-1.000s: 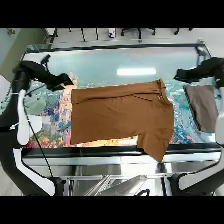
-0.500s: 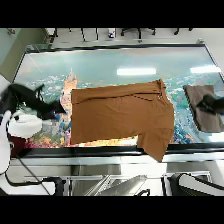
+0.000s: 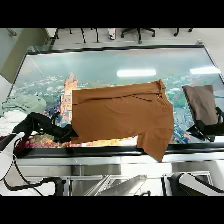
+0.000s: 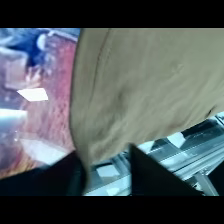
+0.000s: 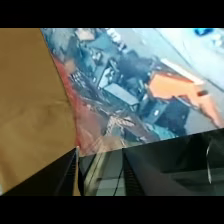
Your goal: Fold the shirts.
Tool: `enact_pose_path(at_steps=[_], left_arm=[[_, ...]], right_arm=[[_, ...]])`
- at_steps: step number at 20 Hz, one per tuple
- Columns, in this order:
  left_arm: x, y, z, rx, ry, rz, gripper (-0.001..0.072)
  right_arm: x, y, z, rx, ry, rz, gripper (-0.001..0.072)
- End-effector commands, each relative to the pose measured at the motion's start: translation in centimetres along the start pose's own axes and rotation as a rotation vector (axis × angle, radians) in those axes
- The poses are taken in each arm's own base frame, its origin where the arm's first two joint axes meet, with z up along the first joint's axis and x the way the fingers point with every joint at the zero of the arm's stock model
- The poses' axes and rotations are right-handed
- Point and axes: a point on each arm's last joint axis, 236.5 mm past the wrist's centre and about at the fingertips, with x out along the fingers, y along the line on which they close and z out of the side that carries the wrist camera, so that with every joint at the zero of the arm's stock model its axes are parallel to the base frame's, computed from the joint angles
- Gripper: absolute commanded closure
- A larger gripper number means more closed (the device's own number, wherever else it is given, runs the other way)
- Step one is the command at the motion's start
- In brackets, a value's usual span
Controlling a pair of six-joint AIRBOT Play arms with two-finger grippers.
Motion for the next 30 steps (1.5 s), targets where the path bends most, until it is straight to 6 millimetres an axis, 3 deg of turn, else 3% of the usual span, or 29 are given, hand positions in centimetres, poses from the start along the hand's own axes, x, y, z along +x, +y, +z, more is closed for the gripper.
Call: enact_pose_path(at_steps=[1, 5, 11, 12, 13, 14, 15, 16, 18, 20, 23, 26, 28, 30], left_arm=[[0.6, -2.1, 1.1, 0.028, -0.047, -0.108, 0.0679], [-0.5, -2.7, 2.5, 0.055, -0.087, -0.104, 0.0691], [-2.7, -4.2, 4.8, 0.097, -0.146, -0.107, 0.069], [-3.0, -4.4, 5.0, 0.102, -0.154, -0.107, 0.069], [-3.1, -4.5, 5.2, 0.107, -0.159, -0.107, 0.069], [-3.3, -4.6, 5.3, 0.111, -0.16, -0.108, 0.069], [-3.3, -4.7, 5.2, 0.11, -0.159, -0.11, 0.0691], [-3.3, -4.6, 5.0, 0.112, -0.15, -0.108, 0.069], [-3.2, -4.5, 4.3, 0.116, -0.12, -0.105, 0.0691], [-3.1, -2.8, 3.1, 0.082, -0.072, -0.033, 0.0691], [-4.8, 2.1, 1.1, 0.04, -0.039, 0.21, 0.0691], [-6.6, 5.6, -1.1, 0.002, -0.04, 0.344, 0.0691], [-6.7, 6.5, -2.2, -0.027, -0.037, 0.343, 0.0691], [-7.1, 6.2, -1.7, -0.024, -0.053, 0.338, 0.0691]], right_arm=[[1.2, 0.0, -1.6, 0.023, 0.041, 0.027, 0.0193], [3.6, 0.7, -2.8, 0.017, 0.127, 0.043, 0.0216], [9.2, 4.1, -6.2, -0.037, 0.361, 0.103, 0.0218], [9.9, 5.0, -6.6, -0.061, 0.383, 0.125, 0.0267], [10.3, 6.3, -6.8, -0.089, 0.388, 0.161, 0.0381], [10.5, 7.8, -6.7, -0.11, 0.377, 0.207, 0.0392], [10.3, 9.1, -6.5, -0.116, 0.363, 0.251, 0.0457], [9.9, 10.0, -6.3, -0.118, 0.349, 0.282, 0.0684], [8.8, 10.4, -6.1, -0.15, 0.319, 0.277, 0.0689], [7.3, 9.7, -5.5, -0.14, 0.265, 0.204, 0.069], [4.8, 5.0, -5.9, -0.028, 0.222, -0.074, 0.0689], [3.1, 1.3, -8.3, 0.02, 0.217, -0.251, 0.069], [3.0, 1.4, -8.7, 0.016, 0.199, -0.249, 0.0689], [2.8, 3.3, -7.2, -0.03, 0.137, -0.189, 0.069]])
